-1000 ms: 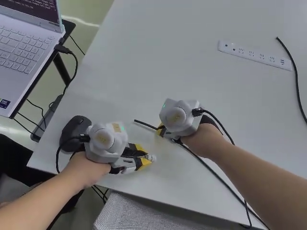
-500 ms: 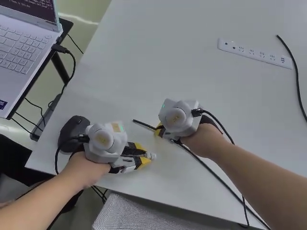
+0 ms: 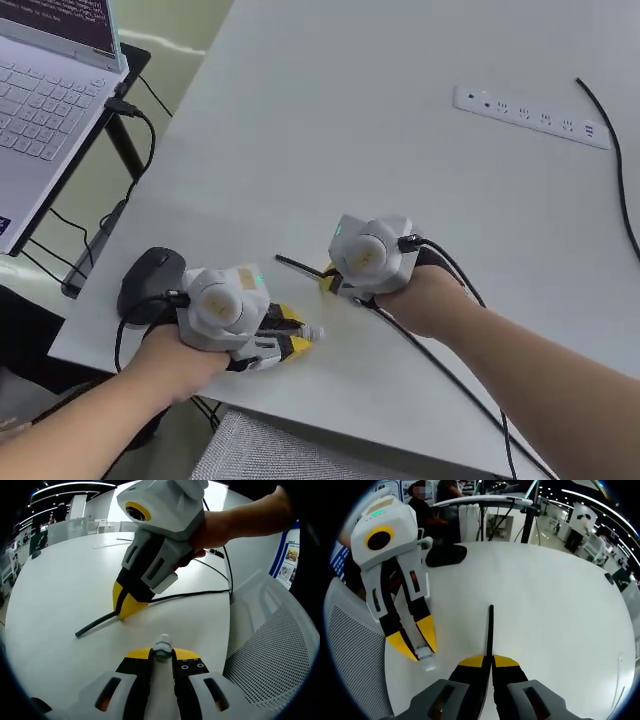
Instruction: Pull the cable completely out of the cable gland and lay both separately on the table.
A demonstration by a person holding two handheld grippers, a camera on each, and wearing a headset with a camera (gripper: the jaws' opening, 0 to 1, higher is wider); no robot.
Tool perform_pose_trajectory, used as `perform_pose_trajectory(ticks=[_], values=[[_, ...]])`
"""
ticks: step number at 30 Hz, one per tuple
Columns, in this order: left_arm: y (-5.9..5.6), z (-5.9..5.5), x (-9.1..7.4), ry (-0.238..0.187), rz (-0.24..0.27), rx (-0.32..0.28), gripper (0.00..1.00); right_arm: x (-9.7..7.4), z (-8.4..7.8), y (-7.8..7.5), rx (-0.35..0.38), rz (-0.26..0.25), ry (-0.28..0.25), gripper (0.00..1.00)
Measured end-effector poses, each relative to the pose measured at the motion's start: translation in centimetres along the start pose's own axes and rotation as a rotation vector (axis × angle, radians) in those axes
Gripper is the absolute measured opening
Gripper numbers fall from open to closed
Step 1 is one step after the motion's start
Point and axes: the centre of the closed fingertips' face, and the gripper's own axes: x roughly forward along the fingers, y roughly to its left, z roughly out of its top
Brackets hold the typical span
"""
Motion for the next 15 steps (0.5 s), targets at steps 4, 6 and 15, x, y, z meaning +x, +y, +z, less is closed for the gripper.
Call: perform_pose_trajectory(ticks=[4,6,15], values=[[0.07,0.00,0.05,0.001,0.001,-0.001,0.16,0.01,0.01,-0.01,0.004,0.002,0.001,0.00],[0.08,0.00,0.06,0.002,0.001,0.000,0.16,0.00,0.04,-0.04,0.005,0.001,0.000,0.00],[0.12,0.04,-0.16,0.003,0.001,-0.002,0.18,0.03,0.04,0.01,-0.014,-0.010,0.011,0.02]])
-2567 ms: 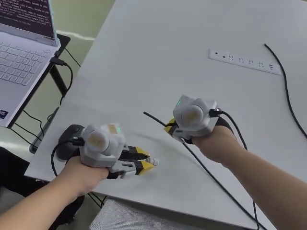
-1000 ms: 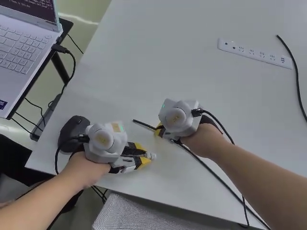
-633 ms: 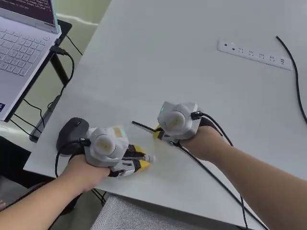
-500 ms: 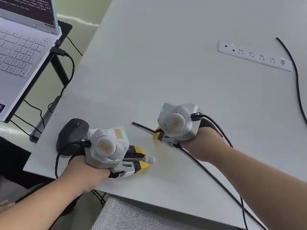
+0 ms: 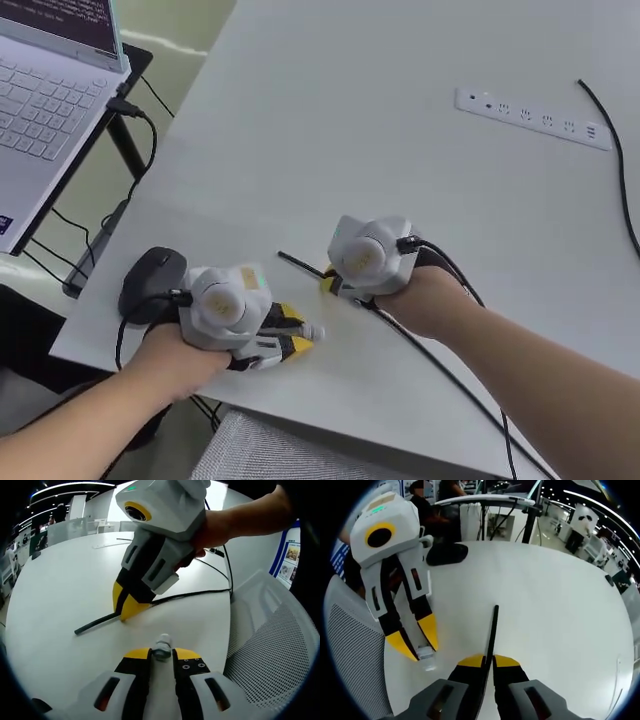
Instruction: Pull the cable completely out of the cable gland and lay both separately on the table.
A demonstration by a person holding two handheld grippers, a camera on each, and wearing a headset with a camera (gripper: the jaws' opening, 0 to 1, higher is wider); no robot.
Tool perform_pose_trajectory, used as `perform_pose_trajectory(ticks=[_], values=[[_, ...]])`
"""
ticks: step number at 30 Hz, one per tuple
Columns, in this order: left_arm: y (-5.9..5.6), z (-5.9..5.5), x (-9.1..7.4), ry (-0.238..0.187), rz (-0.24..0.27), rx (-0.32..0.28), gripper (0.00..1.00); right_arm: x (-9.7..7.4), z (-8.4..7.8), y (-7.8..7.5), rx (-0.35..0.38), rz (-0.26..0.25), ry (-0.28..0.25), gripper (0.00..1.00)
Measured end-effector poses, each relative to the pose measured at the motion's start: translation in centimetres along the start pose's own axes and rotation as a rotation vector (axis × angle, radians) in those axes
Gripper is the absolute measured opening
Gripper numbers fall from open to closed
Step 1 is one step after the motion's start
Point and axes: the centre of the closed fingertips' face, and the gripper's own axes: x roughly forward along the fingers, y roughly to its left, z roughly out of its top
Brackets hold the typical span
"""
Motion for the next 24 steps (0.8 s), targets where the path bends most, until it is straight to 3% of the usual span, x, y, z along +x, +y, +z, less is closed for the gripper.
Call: perform_pose_trajectory(ticks=[8,13,17,24], values=[[0.0,-0.1,-0.2,0.005,0.016,-0.004,0.20,-0.6,-0.1,-0.4,0.019,-0.025,-0.005,0.11],[0.3,0.0,-0.5,0.009,0.042,-0.006,0.23,-1.7,0.1,-0.9,0.035,-0.053,-0.037,0.21],[0.0,0.2,-0.6,0.009,0.040,-0.003,0.26,-3.4,0.5,-0.9,0.064,-0.059,-0.080,0.27],[-0.1,0.7,-1.0,0.000,0.092,-0.019,0.39,-6.2,0.5,-0.4,0.116,-0.076,-0.137,0.41]])
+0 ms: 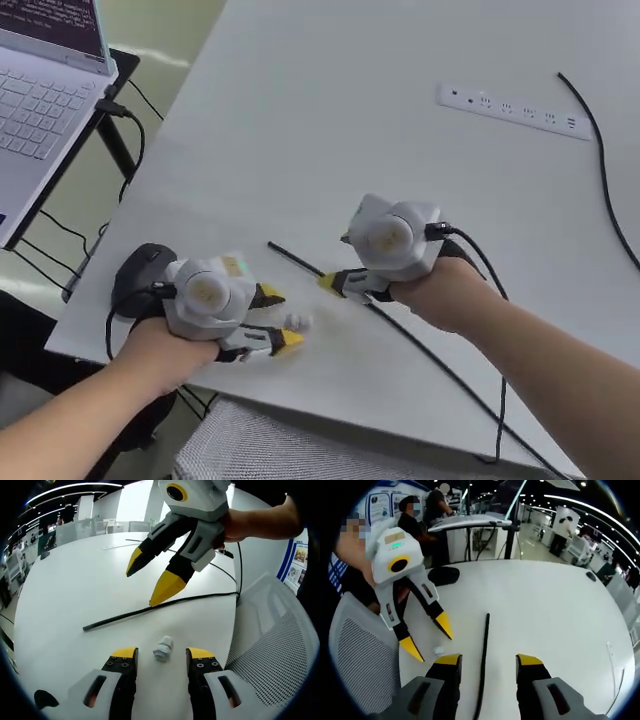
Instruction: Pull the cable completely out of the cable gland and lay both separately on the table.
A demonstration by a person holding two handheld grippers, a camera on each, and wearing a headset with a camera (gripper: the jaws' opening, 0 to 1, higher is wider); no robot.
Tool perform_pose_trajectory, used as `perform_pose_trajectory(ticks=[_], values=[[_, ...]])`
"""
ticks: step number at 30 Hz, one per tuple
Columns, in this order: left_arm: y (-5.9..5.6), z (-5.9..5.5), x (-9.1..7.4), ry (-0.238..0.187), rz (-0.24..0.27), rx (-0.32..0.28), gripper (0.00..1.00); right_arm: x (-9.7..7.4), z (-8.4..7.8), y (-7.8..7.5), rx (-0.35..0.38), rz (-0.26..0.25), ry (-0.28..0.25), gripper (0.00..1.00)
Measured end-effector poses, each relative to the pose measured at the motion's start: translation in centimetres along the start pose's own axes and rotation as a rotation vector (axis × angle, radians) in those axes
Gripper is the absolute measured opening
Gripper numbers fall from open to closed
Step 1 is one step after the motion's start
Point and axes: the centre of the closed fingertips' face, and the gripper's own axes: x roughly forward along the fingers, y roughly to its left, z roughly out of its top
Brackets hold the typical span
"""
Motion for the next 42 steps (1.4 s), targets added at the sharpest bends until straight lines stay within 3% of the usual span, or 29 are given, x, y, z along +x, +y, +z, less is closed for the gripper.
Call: perform_pose_trajectory(ticks=[7,12,14,20,28,36,42], values=[[-0.5,1.3,-1.7,-0.047,0.037,-0.043,0.46,-3.7,0.5,0.8,0.092,-0.016,-0.101,0.46],[-1.2,1.7,-2.6,-0.055,0.052,-0.041,0.51,-6.4,0.1,1.1,0.118,-0.038,-0.140,0.51],[-1.6,2.0,-3.1,-0.070,0.048,-0.066,0.53,-7.3,-0.2,1.2,0.139,-0.045,-0.151,0.53],[-2.4,2.6,-4.2,-0.109,0.078,-0.138,0.56,-11.1,-2.1,1.2,0.215,-0.069,-0.205,0.57],[-3.6,2.7,-5.5,-0.116,0.104,-0.156,0.63,-16.1,-5.4,0.9,0.327,-0.109,-0.283,0.60],[-4.5,4.2,-5.9,-0.133,0.128,-0.154,0.71,-18.6,-8.4,1.3,0.376,-0.125,-0.324,0.65],[-6.0,5.6,-6.0,-0.155,0.123,-0.136,0.75,-20.3,-10.5,2.3,0.390,-0.131,-0.350,0.68]])
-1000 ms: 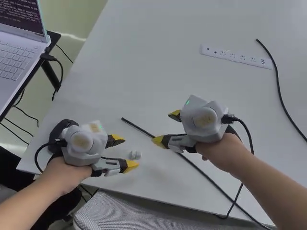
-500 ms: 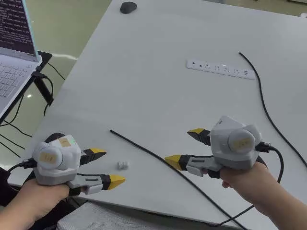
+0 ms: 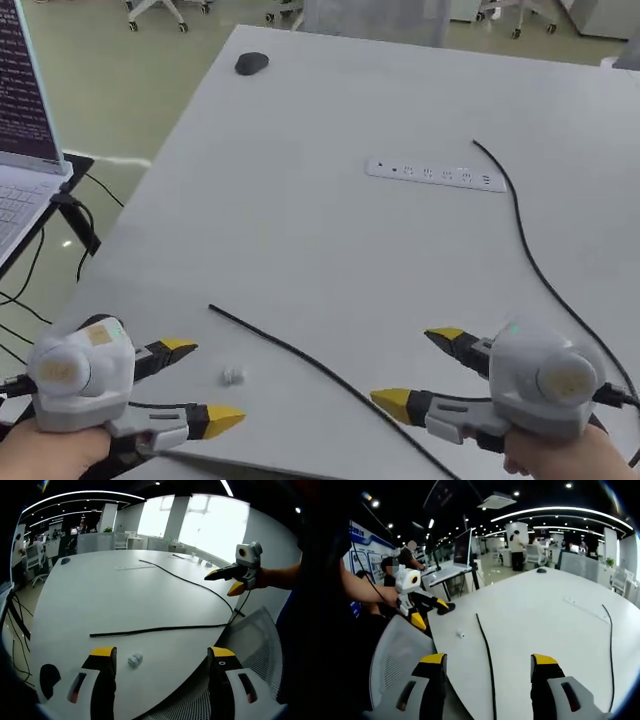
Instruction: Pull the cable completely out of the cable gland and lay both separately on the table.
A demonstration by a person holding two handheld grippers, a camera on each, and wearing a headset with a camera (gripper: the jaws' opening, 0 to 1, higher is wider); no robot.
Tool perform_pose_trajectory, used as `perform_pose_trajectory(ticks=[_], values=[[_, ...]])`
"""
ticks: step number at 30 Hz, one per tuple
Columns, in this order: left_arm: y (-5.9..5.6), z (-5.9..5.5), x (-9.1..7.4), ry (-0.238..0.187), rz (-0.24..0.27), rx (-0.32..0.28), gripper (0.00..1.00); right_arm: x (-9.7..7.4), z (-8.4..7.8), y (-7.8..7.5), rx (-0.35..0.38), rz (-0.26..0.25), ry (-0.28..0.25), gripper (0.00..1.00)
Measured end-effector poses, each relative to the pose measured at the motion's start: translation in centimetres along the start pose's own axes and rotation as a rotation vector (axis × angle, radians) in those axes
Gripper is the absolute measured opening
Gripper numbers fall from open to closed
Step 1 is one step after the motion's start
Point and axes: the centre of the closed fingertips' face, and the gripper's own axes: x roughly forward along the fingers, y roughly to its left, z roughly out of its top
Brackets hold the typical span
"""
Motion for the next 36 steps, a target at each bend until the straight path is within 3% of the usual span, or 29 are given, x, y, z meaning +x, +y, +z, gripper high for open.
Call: perform_pose_trajectory(ticks=[5,9,16,23,25,29,36], values=[[-1.1,0.1,-0.4,-0.014,-0.006,-0.003,0.80,-2.0,-2.0,0.2,0.043,-0.009,-0.021,0.70],[-0.7,-0.6,-0.7,0.001,0.026,-0.029,0.82,-3.1,-4.3,0.5,0.075,-0.012,0.002,0.70],[-0.6,-0.9,-0.7,0.003,0.045,-0.075,0.86,-4.0,-6.5,0.5,0.097,-0.010,0.021,0.76],[0.1,-1.4,-1.2,0.009,0.081,-0.097,0.90,-3.6,-6.9,0.6,0.116,0.012,0.046,0.89],[0.4,-1.8,-1.3,0.012,0.092,-0.115,0.95,-3.5,-6.7,0.6,0.123,0.016,0.044,0.92],[0.7,-2.2,-1.7,0.028,0.119,-0.113,0.97,-3.6,-6.4,0.3,0.196,0.019,0.029,0.96],[1.0,-2.9,-2.0,0.045,0.121,-0.137,0.99,-3.7,-6.7,0.5,0.177,0.041,0.055,0.99]])
